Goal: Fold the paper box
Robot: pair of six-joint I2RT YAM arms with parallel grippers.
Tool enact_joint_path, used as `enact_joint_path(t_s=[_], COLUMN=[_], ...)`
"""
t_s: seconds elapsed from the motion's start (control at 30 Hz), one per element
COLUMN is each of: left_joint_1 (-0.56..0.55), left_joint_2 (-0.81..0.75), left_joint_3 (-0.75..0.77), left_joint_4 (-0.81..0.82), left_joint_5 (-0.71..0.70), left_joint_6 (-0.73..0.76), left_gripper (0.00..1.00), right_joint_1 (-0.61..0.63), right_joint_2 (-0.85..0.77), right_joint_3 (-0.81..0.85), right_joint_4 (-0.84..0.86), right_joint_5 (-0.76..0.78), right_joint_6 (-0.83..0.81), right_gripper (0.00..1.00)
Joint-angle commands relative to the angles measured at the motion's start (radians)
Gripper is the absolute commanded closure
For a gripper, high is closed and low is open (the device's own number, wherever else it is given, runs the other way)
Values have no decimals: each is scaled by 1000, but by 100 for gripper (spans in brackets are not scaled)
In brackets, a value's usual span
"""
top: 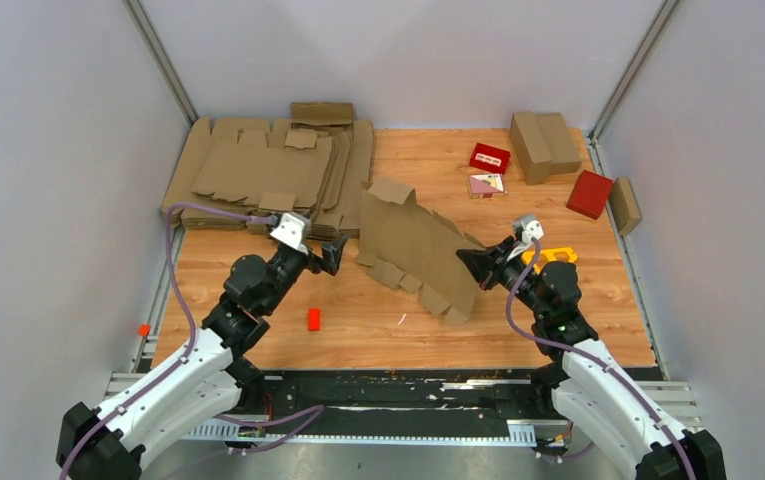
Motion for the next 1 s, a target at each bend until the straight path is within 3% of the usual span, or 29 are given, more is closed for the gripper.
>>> enact_joint_path(t_s=[0.0, 0.1, 0.27, 0.4, 0.57, 0.97], left_joint_1=[9, 55, 215, 253, 253, 263], left_joint_2=[-10, 5, 144, 278, 467, 774], left_joint_3=[-8, -44, -45, -41, -26, 147], left_joint_4=[-19, -22, 53, 205, 381, 418], left_joint_5=[-273, -238, 148, 332, 399, 445], left_joint_6=[-281, -396, -497, -485, -459, -418], left_gripper=[0, 0, 0, 0, 0, 3], right_joint_1=[-1, 0, 0, 0, 1, 0], right_joint_2=[3, 4, -1, 0, 7, 61], right_joint_3=[10, 12, 14, 18, 20, 21], right_joint_4=[3, 3, 2, 6, 12, 45], right_joint_5=[30, 25, 9, -9, -27, -62], right_joint_6=[-9, -7, -9, -8, -5, 7], right_gripper=[100, 100, 100, 100, 100, 100])
